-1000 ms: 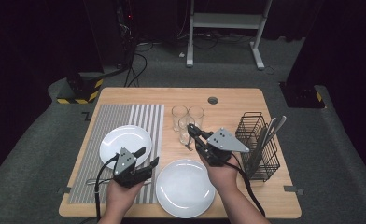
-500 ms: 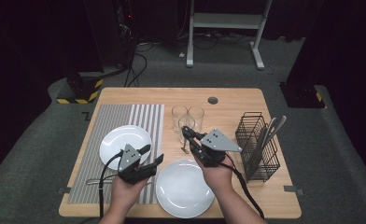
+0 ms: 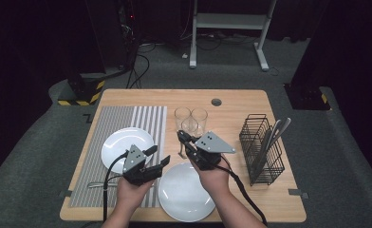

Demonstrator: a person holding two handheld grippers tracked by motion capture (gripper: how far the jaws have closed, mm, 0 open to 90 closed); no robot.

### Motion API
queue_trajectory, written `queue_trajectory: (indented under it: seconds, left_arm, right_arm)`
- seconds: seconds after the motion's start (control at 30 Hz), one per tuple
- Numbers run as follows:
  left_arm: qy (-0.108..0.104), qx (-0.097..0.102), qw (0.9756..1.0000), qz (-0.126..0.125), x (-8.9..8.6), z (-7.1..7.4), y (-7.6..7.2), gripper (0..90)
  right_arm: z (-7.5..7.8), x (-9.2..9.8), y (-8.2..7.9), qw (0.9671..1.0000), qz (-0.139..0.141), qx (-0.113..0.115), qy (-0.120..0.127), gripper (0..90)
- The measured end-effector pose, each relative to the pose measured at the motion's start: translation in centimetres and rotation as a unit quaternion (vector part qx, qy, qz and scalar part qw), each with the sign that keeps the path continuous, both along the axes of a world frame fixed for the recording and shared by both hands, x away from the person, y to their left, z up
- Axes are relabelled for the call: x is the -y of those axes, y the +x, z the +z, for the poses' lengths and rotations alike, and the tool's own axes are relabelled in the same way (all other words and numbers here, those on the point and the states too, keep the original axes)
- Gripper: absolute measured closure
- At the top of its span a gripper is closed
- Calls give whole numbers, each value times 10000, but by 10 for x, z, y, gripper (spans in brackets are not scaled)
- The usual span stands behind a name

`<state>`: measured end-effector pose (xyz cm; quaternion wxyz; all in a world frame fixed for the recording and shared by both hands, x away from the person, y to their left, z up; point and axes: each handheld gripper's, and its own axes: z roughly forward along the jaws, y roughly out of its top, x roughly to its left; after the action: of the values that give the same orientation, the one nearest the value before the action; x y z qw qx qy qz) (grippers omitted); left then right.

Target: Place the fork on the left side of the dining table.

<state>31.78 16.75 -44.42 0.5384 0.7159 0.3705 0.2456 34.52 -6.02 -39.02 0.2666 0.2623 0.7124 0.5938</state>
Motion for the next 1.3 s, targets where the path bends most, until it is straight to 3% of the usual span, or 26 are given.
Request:
queue_trajectory:
  seconds: [0.33,0.87,1.1,1.3]
  left_arm:
    - [-139,15,9998,-112,5,3,3,381]
    - [-139,75,9995,-256,19,11,13,419]
    - [-65,95,9995,-305,25,12,17,511]
    - [-142,169,9993,-285,27,13,18,576]
  right_arm:
    - [-3,-7,1,10000,76,-49,-28,860]
    - [-4,-12,1,9998,154,-86,-59,859]
    - [-5,-13,-1,9998,186,-112,-36,859]
    - [-6,-14,0,9997,196,-132,-47,860]
